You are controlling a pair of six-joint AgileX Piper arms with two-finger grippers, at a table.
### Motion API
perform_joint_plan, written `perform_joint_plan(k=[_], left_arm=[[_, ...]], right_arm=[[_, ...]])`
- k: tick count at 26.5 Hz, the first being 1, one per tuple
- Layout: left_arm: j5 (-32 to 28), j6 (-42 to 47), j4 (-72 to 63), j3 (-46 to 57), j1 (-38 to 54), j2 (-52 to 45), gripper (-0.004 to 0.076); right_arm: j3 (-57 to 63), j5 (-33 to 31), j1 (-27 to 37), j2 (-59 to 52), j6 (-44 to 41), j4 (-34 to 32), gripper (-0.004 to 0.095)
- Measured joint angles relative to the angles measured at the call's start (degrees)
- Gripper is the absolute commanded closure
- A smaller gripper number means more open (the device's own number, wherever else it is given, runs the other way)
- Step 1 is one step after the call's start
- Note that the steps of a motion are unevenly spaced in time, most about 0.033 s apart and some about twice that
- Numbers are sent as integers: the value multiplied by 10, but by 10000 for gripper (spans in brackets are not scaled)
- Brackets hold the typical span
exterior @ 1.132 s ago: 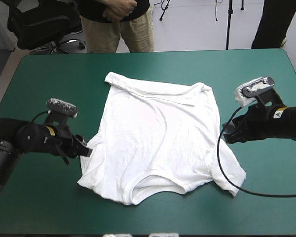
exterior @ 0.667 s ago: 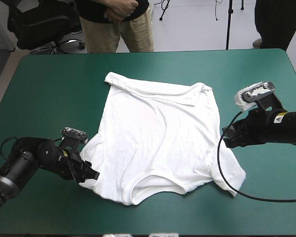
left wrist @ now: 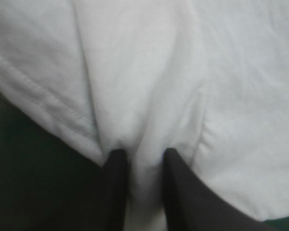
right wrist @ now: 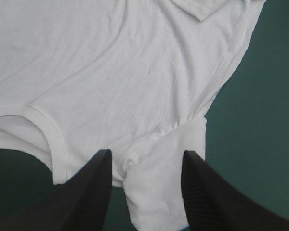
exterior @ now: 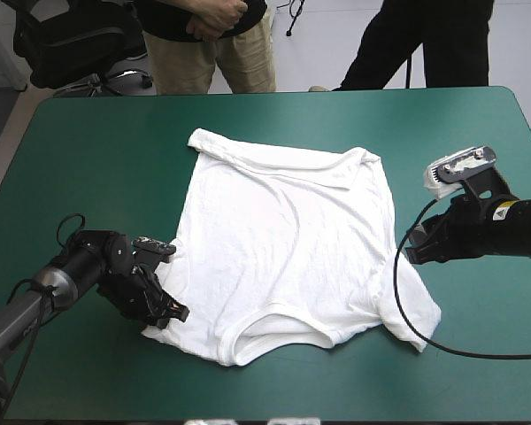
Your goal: Fold the cloth
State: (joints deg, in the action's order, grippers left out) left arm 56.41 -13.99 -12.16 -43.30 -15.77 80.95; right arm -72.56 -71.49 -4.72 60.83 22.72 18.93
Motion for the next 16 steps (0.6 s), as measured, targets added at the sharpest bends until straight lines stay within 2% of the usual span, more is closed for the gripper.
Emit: perform_joint_plan(k=[5,11,16], left_arm=[[-4,-31,-5,1,2,1,741],[-6,-31,-5,1,3,1,741],[-6,-31,-7,2,3,1,741]], right_arm=[[82,8,0,1,-3,-13,455],[164,77,0,23,-19,-98,281],[194,126,0,81,-25,-114,290]])
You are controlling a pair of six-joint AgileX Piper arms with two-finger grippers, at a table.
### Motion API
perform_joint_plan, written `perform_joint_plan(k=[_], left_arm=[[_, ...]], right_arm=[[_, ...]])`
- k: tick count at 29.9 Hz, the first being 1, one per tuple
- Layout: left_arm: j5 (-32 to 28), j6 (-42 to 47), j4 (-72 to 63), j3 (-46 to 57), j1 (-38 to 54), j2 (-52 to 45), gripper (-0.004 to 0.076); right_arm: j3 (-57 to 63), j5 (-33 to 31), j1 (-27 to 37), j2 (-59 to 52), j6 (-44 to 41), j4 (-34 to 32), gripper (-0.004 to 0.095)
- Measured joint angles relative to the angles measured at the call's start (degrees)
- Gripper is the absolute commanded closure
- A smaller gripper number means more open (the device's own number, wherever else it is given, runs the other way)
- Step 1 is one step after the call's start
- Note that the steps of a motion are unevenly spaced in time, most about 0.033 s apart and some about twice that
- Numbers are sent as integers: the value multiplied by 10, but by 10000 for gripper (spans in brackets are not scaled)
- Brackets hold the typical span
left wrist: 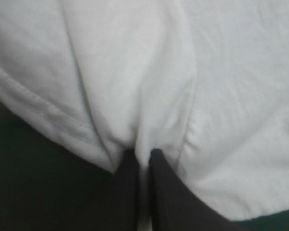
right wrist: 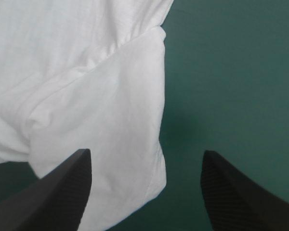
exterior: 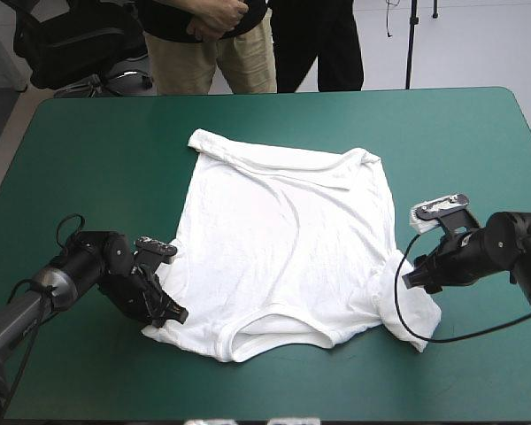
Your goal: Fold the cloth
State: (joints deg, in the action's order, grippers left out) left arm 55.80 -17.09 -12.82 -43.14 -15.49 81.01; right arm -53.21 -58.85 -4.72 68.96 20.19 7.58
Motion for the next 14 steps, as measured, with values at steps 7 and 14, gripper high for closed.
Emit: perform_joint_plan(k=[7,14], left_arm=[[-1,-1,-1,0,1,0,741],[-3,-2,-1,0,1,0,741]], right_arm=[[1,24,0,105,-2,14,411],[1,12,0,182,0,41,504]])
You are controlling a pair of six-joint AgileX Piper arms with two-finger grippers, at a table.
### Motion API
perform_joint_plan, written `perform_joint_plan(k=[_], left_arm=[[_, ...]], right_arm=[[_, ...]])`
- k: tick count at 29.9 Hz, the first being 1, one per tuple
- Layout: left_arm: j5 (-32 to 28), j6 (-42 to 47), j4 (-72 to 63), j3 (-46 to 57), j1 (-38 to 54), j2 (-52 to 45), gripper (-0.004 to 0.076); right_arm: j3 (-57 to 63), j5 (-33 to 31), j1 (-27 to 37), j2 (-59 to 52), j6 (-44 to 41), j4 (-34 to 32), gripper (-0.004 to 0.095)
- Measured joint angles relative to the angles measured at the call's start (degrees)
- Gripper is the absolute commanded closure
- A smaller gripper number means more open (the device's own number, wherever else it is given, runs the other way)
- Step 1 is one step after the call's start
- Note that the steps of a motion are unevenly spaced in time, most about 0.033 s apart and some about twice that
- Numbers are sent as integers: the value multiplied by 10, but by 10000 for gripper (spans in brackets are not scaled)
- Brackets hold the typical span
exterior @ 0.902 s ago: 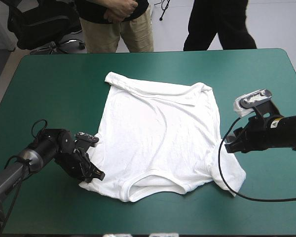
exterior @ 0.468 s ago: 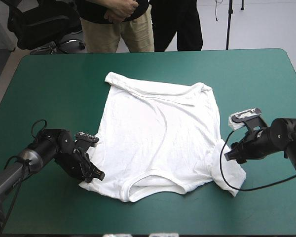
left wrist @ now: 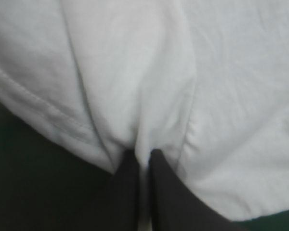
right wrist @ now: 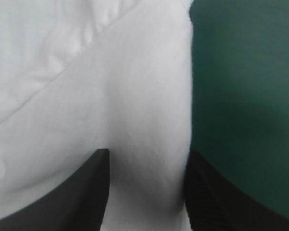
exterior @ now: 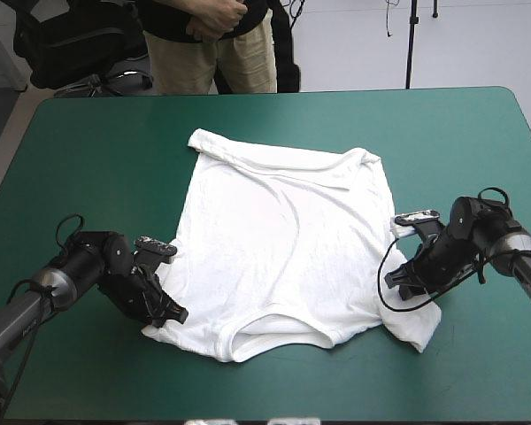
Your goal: Fold the cloth
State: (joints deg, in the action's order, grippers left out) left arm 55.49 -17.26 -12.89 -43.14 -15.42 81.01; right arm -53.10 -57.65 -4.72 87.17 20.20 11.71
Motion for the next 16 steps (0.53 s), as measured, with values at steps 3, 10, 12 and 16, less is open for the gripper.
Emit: perform_joint_plan(k=[3,10,12,16], left_arm=[[-1,0,0,1,0,-1,741],[-4,-3,0,1,0,-5,741],[-9,-4,0,3,0,-11,741],[-42,-6,-29,1,-4,-26,741]], right_arm=[[-1,-1,0,12,0,-1,606],[0,-6,1,17,52,50,909],[0,-9,1,12,72,76,909],[-5,-18,1,-27,89,96,909]])
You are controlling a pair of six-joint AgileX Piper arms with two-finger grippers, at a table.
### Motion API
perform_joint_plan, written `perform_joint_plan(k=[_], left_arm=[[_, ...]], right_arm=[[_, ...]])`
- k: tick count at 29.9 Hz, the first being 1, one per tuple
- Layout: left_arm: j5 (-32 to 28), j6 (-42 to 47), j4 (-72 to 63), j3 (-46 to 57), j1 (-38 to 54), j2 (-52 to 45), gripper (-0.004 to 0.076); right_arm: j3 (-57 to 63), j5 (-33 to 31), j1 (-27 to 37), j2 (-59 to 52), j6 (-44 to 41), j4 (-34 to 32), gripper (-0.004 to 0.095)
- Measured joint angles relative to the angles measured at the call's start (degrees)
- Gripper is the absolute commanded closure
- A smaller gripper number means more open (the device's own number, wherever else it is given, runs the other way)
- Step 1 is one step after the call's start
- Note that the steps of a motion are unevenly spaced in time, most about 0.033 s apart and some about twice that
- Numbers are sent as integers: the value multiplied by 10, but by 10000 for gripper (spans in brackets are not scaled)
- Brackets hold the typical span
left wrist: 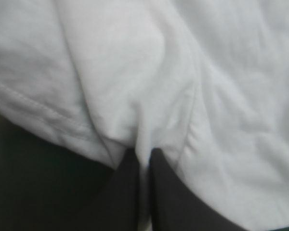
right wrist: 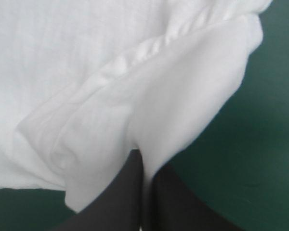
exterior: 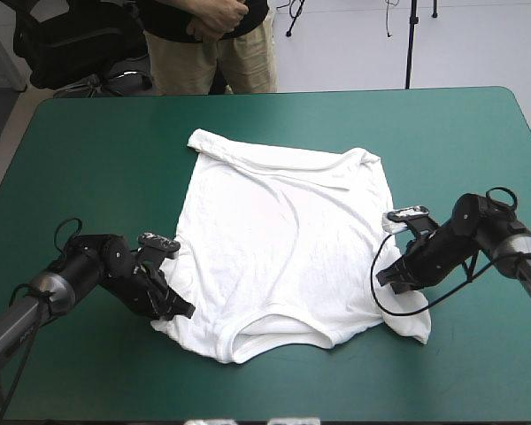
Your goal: Fold the cloth
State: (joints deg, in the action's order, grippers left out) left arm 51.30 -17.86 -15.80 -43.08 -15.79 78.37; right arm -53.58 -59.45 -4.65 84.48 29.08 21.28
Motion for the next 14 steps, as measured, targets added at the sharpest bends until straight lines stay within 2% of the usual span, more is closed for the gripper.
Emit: perform_joint_plan(k=[7,14], left_arm=[[1,0,-4,-77,-1,-86,741],[17,-1,53,-249,-1,-158,741]], right_arm=[[-72,-35,0,-117,3,23,914],[-224,-66,0,-190,3,43,925]])
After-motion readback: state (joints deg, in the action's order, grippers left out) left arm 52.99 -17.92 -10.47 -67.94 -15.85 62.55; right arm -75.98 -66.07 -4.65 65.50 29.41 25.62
